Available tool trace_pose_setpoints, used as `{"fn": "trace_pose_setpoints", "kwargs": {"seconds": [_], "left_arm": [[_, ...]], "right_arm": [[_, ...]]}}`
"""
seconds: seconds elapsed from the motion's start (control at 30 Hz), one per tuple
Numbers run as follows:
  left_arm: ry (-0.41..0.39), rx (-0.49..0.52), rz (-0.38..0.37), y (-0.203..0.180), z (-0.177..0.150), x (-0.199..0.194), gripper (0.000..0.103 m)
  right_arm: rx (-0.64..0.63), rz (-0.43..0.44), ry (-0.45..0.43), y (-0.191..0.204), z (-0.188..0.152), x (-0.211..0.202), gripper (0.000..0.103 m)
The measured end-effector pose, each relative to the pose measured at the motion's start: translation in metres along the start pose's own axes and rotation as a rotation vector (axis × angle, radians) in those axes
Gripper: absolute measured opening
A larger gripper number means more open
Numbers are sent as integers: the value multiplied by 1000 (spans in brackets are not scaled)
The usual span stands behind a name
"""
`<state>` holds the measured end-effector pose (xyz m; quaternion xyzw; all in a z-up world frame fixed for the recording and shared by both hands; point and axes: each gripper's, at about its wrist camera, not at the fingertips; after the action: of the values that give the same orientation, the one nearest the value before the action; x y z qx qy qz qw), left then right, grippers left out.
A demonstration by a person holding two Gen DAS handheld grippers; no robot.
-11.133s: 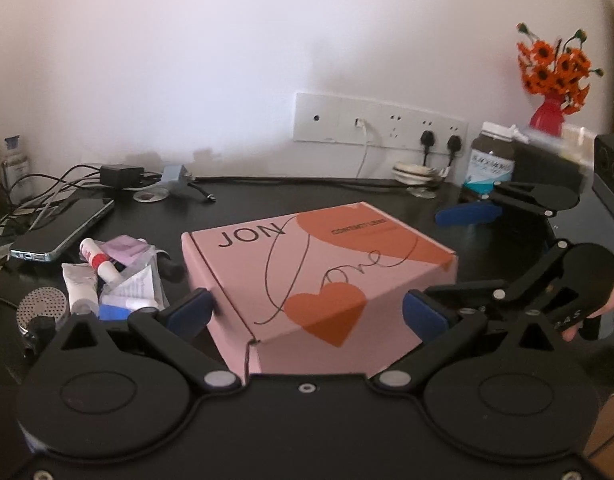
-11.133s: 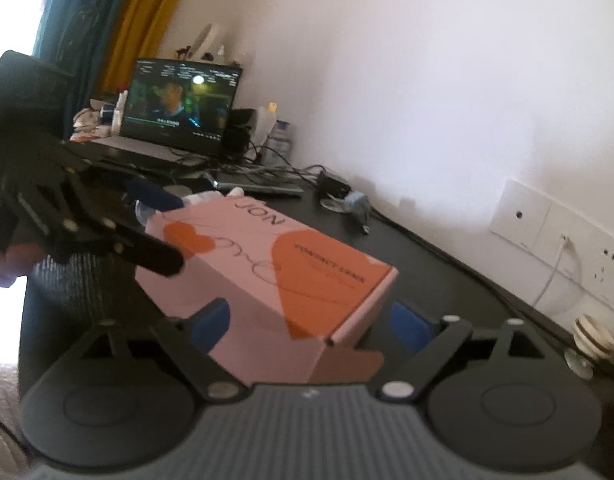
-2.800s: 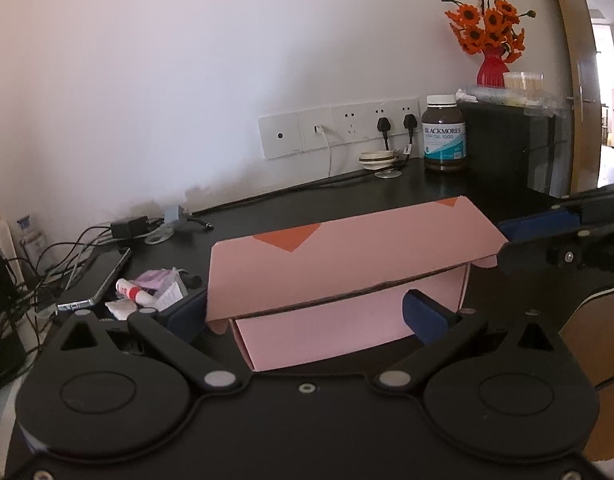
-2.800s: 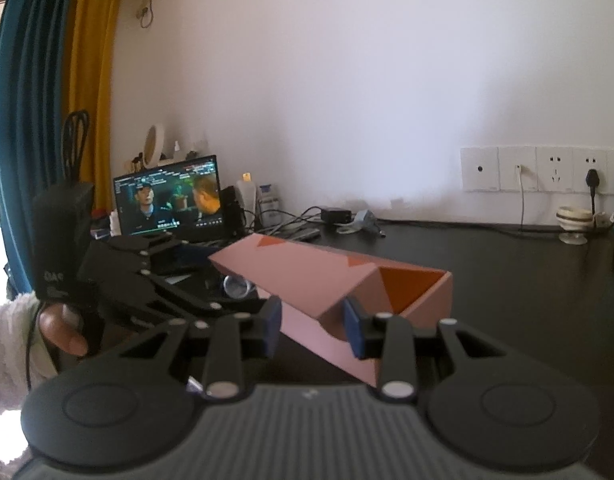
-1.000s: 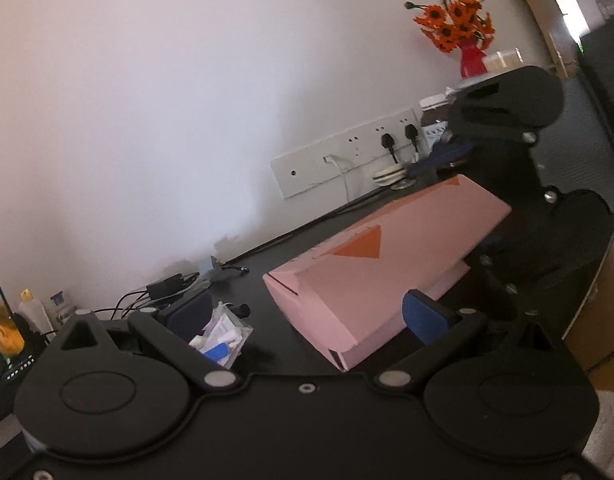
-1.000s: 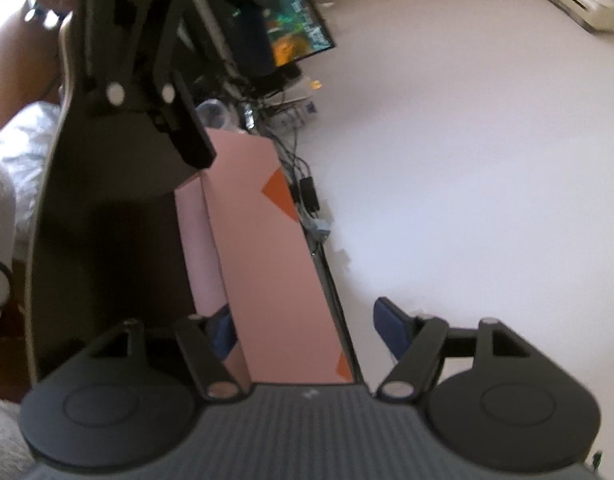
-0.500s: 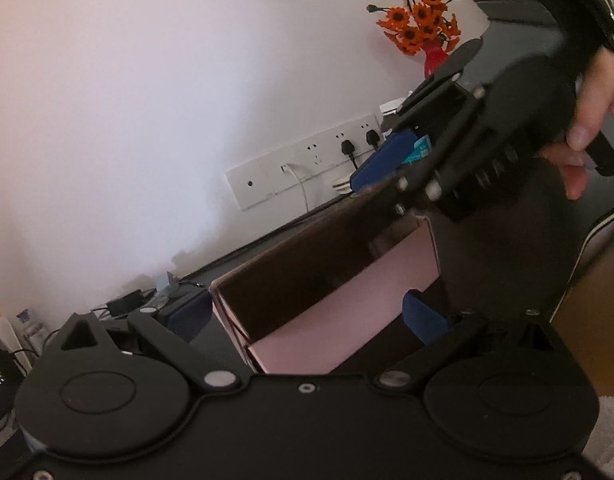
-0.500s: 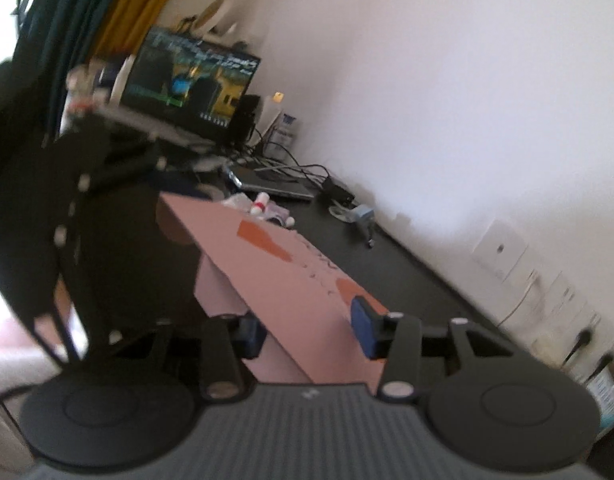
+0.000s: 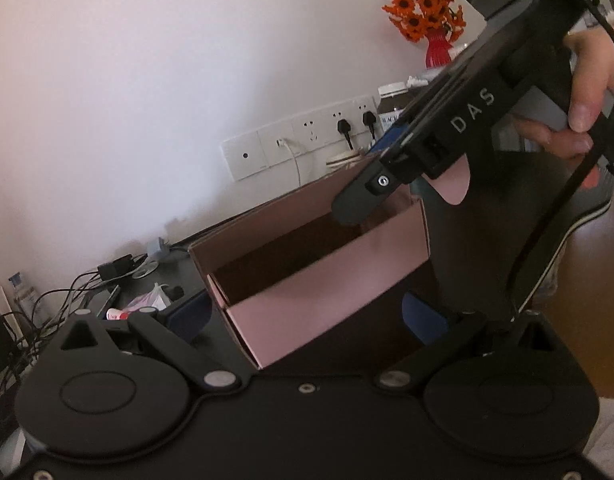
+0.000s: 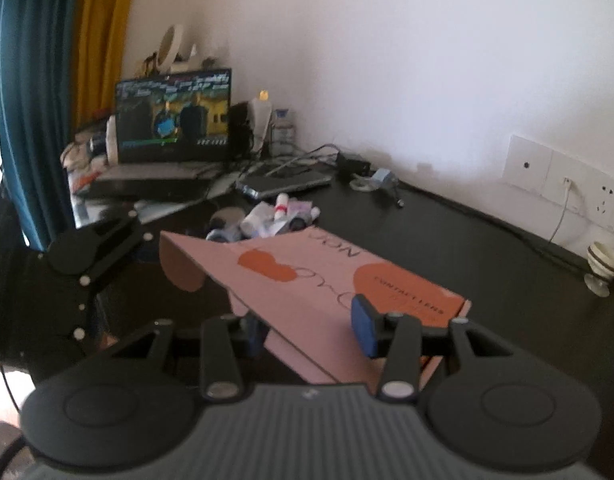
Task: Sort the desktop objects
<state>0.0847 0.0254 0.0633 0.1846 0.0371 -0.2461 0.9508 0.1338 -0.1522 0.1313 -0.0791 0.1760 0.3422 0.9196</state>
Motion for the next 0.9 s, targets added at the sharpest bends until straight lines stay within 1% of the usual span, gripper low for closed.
{"fn": "trace_pose_setpoints", "kwargs": {"seconds": [0.07,0.13,0.3,0.37,0.4,0.53,0.57,0.63,0.8,0.83,0.87,0.9], "left_arm": [[-3,-2,9,0,1,1,103],[-2,-22,14,2,3,4,103],[22,-47,14,0,-3,5,103],[27,-45,16,-3,-5,4,103],[28,-46,18,-3,-5,4,103],[26,-66,19,-2,-4,3,103],[28,-74,18,-1,-4,4,103],[38,-82,15,0,-3,4,103],[53,-71,23,0,-5,8,103],[53,-69,24,0,-5,9,103],[52,-68,25,1,-4,9,103],[50,-70,25,2,-3,9,103]], "right_arm": [[-7,-2,-1,2,0,1,44],[-39,-22,-13,7,-1,0,44],[-208,-73,-24,30,-11,-1,44],[-239,-79,-27,34,-17,-1,44],[-225,-74,-28,33,-18,-2,46],[-40,-32,-33,14,-17,-2,48],[-14,-28,-37,11,-18,-2,48],[-30,-36,-45,14,-20,-1,48],[-141,-84,-59,31,-31,2,48],[-172,-95,-64,35,-33,2,49],[-200,-104,-68,39,-34,2,54],[-224,-109,-71,42,-35,1,64]]}}
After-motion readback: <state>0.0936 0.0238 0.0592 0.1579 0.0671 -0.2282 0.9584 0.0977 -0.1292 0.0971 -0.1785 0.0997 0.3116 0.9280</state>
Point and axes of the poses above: each gripper's, at about its wrist camera, not at the fingertips, and x roughly the way its jaws point, y to its left, z to its top, and after that the axes turned 9 degrees about -y, right-handed
